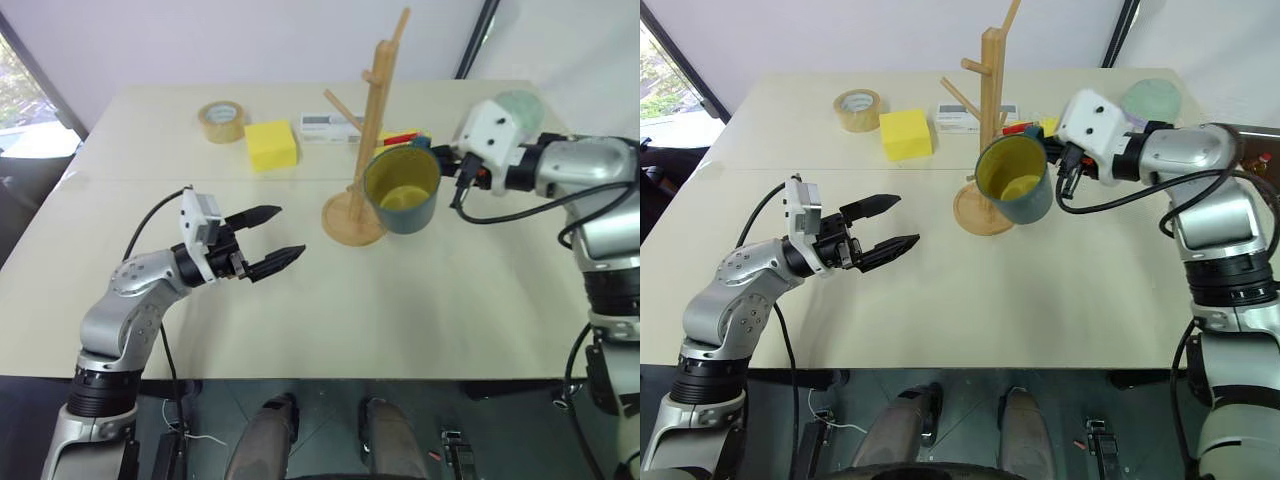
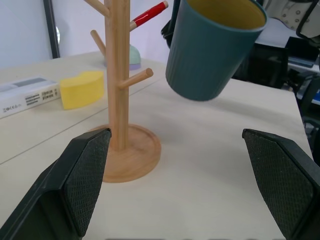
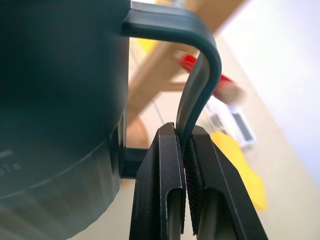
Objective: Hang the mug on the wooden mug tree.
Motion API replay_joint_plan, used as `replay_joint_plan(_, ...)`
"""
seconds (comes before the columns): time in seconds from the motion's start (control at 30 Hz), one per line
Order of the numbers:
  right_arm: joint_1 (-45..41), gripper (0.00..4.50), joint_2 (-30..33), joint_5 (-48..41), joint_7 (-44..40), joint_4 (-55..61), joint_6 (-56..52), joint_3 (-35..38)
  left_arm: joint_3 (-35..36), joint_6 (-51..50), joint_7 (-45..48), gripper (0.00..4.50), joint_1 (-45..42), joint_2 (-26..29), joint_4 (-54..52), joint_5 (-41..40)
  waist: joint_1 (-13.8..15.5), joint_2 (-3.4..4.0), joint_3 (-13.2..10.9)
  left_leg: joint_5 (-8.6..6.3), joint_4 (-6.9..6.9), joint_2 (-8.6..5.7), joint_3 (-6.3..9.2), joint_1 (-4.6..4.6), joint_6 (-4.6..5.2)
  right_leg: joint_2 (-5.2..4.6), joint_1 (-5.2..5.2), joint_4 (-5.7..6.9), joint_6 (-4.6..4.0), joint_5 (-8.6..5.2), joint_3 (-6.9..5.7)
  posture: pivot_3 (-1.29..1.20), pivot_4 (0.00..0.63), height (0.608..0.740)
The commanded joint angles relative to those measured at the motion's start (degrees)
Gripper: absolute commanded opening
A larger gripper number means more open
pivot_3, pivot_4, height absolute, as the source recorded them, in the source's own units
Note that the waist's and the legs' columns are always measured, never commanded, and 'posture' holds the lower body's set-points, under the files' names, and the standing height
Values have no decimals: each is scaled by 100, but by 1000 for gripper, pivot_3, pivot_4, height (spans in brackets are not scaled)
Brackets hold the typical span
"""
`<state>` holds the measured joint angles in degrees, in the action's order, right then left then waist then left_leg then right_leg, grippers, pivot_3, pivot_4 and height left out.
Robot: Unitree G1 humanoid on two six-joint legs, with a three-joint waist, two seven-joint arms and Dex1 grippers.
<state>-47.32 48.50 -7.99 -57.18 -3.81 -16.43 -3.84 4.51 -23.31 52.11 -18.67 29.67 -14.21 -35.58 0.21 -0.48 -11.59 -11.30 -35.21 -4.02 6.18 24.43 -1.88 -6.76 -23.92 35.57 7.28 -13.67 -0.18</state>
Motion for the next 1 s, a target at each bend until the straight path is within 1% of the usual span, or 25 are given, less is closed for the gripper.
replay_joint_plan(0.03, -303, 38, 24, 98, 43, -337, 237, 139, 74, 4, 10, 4500, -80, 23, -190, -113, -31, 0, 0, 0, -1, 0, -2, -1, 0, 0, 0, 1, -1, 1, 0, 0, 150, 740)
replay_joint_plan(0.23, -673, 38, -163, 238, -82, -1042, 594, -3, 79, 8, 7, 4500, -103, 19, -181, -110, -130, 0, 0, 3, -2, 1, -7, -3, -2, 0, -2, 6, -3, 3, 2, 0, 150, 740)
replay_joint_plan(0.37, -955, 38, -352, 376, -246, -1534, 861, -167, 77, 15, -20, 4500, -77, 10, -215, -109, -120, 0, 0, 4, -3, 1, -9, -7, -4, 0, -11, 35, -1, 3, 4, 0, 150, 740)
replay_joint_plan(0.53, -1166, 38, -538, 489, -437, -1867, 1057, -318, 88, 14, -45, 4500, -42, 13, -251, -113, -114, 0, 0, 12, -5, 1, -6, -7, -16, 0, -18, 53, -2, 3, 4, 0, 150, 740)
replay_joint_plan(0.8, -1488, 38, -856, 685, -306, -2452, 1295, -359, 101, 12, -50, 4500, -31, 23, -259, -124, -120, 0, 0, 15, -6, 1, -4, -7, -20, 2, -20, 58, -2, 4, 6, 0, 150, 740)
replay_joint_plan(1.0, -1634, 38, -952, 802, -273, -2811, 1489, -338, 98, 15, -48, 4500, -46, 11, -280, -146, -117, 0, 0, 16, -6, 0, -5, -7, -22, 2, -21, 58, -2, 4, 6, 0, 150, 740)
